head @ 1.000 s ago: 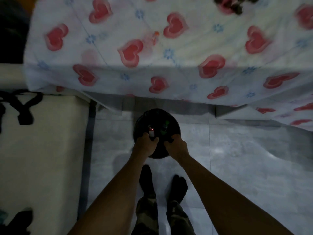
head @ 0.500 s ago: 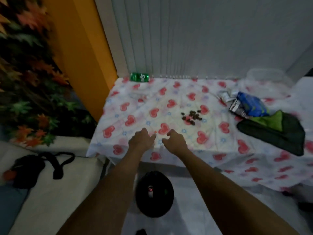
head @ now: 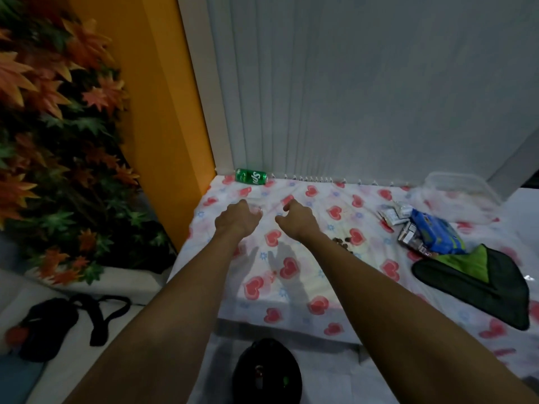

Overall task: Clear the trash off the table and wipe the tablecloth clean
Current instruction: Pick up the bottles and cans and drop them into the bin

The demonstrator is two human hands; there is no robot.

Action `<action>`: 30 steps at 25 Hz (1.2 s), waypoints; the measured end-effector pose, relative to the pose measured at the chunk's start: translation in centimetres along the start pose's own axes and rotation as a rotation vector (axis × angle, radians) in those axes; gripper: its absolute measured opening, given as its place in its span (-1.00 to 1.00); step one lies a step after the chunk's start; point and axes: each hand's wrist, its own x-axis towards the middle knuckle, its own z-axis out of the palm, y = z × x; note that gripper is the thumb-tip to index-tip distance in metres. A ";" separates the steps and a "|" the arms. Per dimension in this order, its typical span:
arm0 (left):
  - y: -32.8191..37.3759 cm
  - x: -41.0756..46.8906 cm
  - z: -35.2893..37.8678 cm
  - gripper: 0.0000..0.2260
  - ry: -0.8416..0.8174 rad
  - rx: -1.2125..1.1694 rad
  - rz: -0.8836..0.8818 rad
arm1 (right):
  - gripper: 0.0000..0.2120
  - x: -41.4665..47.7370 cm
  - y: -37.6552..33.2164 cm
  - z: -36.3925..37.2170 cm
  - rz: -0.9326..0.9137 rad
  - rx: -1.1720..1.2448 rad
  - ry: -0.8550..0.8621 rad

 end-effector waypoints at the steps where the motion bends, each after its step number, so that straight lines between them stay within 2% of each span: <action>1: -0.2 1.7 -0.1 -0.42 -0.003 -0.001 -0.003 | -0.62 1.7 -0.2 0.5 0.008 -0.006 -0.008; 6: -2.3 13.2 1.2 -0.40 -0.082 0.062 0.059 | -0.61 12.9 -0.3 4.0 0.068 -0.071 -0.040; 11: -4.9 26.7 4.3 -0.35 -0.194 0.139 0.150 | -0.52 26.5 -0.9 8.0 0.144 -0.195 -0.059; 14: -6.4 32.5 4.9 -0.12 -0.330 0.273 0.396 | -0.52 33.1 -1.9 9.5 0.138 -0.254 -0.036; 16: -7.0 34.6 5.2 0.05 -0.429 0.410 0.600 | -0.44 36.4 -2.1 10.4 0.128 -0.312 -0.021; 17: -7.3 35.1 5.6 0.08 -0.476 0.457 0.650 | -0.40 37.6 -1.8 10.8 0.121 -0.340 -0.025; 20: -8.4 36.5 7.3 0.02 -0.571 0.474 0.675 | -0.38 40.5 -1.2 12.7 0.086 -0.397 -0.087; 26: -9.0 37.4 8.5 -0.33 -0.589 0.350 0.672 | -0.46 42.5 -0.1 15.0 0.065 -0.404 -0.127; 30: -9.4 37.0 8.2 -0.32 -0.603 0.348 0.650 | -0.50 41.2 -0.3 14.5 0.032 -0.399 -0.119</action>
